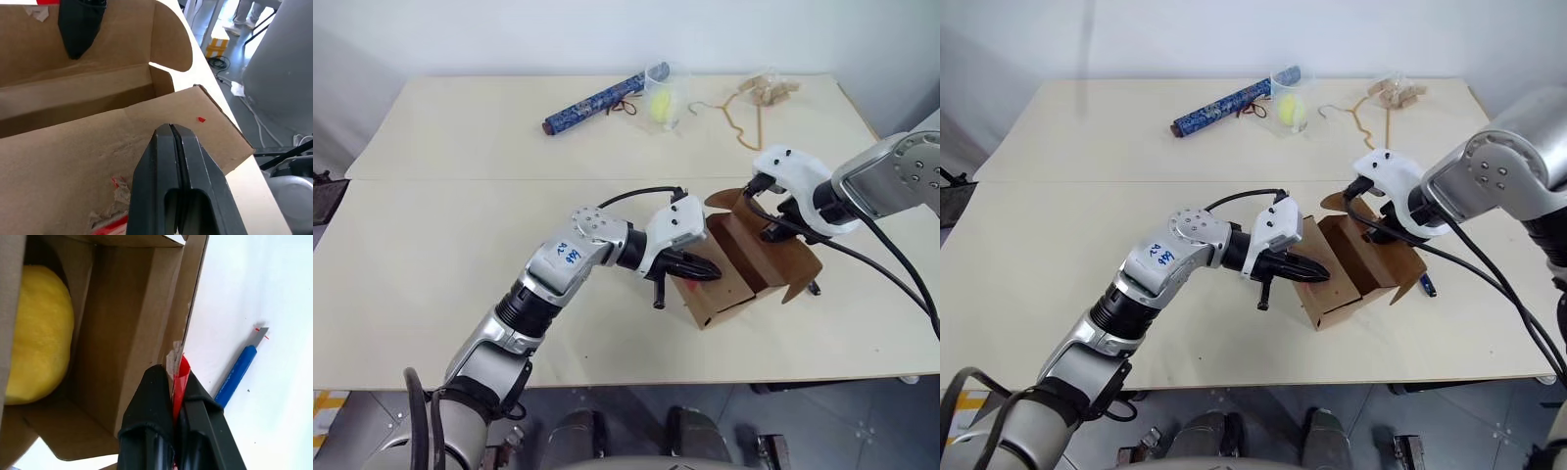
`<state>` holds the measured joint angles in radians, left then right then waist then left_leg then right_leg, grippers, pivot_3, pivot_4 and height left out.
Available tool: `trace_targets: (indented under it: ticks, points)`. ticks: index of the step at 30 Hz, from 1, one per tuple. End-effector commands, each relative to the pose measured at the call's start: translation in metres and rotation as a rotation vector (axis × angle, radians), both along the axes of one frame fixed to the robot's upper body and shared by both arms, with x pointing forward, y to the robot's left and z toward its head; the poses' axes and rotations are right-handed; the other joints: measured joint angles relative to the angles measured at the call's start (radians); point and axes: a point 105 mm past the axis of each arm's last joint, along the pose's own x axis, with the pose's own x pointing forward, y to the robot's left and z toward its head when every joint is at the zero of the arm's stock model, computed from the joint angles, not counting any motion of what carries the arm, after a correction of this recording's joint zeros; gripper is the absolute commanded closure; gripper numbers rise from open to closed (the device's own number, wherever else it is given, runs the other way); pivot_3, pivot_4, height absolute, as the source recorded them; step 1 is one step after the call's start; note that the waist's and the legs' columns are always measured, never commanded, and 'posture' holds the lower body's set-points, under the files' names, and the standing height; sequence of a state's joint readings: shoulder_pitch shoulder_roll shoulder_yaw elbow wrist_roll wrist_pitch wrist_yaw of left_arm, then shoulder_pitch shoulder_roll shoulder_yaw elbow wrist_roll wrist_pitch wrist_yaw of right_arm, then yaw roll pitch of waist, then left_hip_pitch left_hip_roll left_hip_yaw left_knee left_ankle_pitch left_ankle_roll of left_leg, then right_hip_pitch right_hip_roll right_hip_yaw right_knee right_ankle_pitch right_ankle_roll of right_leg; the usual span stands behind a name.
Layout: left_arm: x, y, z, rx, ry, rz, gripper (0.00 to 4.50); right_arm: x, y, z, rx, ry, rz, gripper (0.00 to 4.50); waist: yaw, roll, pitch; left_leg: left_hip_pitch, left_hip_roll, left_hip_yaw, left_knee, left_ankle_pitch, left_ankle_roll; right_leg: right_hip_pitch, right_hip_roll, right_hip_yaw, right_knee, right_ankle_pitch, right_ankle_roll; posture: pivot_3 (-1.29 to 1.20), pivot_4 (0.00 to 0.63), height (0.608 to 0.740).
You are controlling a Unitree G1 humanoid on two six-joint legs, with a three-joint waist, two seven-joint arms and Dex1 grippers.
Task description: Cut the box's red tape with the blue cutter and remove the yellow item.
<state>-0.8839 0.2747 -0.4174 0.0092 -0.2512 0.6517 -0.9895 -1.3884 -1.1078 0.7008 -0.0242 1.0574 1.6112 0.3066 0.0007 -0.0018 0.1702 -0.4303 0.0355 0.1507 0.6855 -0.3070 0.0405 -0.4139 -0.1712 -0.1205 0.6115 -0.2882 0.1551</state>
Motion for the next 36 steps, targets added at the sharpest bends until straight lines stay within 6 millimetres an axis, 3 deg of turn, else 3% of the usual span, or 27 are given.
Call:
trace_targets:
  ticks: [1, 6, 16, 25, 30, 34, 36]
  points:
    - [0.011, 0.008, -0.017, 0.054, -0.012, 0.076, 4.5, 0.0, -0.007, 0.012, 0.021, -0.038, -0.024, 4.45, 0.0, 0.0, 0.0, 0.0, 0.0, 0.0, 0.0, 0.0, 0.0, 0.0, 0.0, 0.0, 0.0, 0.0, 0.0, 0.0, 0.15, 0.74]
    - [0.015, 0.015, -0.021, 0.057, -0.003, 0.108, 4.5, -0.002, -0.009, 0.013, 0.042, -0.029, -0.02, 4.45, 0.0, 0.0, 0.0, 0.0, 0.001, 0.0, 0.003, 0.0, 0.0, 0.001, 0.0, 0.0, 0.001, 0.0, 0.0, 0.0, 0.15, 0.74]
    - [0.007, 0.059, -0.038, 0.144, 0.065, 0.15, 4.5, -0.007, -0.025, 0.022, 0.051, -0.017, -0.053, 4.45, 0.0, 0.0, 0.0, 0.001, 0.003, 0.0, 0.011, -0.001, 0.002, 0.003, 0.0, 0.002, 0.005, 0.0, -0.001, 0.0, 0.15, 0.74]
    - [0.012, 0.064, -0.036, 0.106, 0.052, 0.231, 4.5, -0.015, -0.019, -0.002, 0.065, 0.072, -0.005, 4.45, 0.001, 0.0, 0.0, -0.003, 0.006, 0.0, 0.013, -0.002, 0.003, -0.001, -0.001, 0.001, 0.008, 0.001, -0.002, 0.0, 0.15, 0.74]
    - [0.021, 0.063, -0.027, 0.058, 0.022, 0.283, 4.5, -0.011, -0.018, -0.008, 0.084, 0.064, -0.012, 4.45, -0.001, 0.0, 0.0, -0.004, 0.003, 0.0, 0.013, -0.002, 0.002, -0.002, -0.001, 0.0, 0.009, 0.001, -0.002, 0.0, 0.15, 0.74]
    - [0.017, 0.068, -0.026, 0.046, 0.071, 0.287, 4.5, -0.01, -0.016, -0.011, 0.111, 0.039, -0.005, 4.45, -0.001, 0.0, 0.0, -0.004, 0.003, 0.0, 0.013, -0.002, 0.002, -0.003, 0.0, 0.0, 0.008, 0.001, -0.002, 0.0, 0.15, 0.74]
    - [0.016, 0.072, -0.028, 0.059, 0.07, 0.293, 4.12, -0.01, -0.018, -0.01, 0.116, 0.011, -0.009, 3.99, 0.0, 0.0, 0.0, -0.005, 0.003, 0.0, 0.013, -0.002, 0.002, -0.003, 0.0, 0.0, 0.008, 0.001, -0.002, 0.0, 0.15, 0.74]
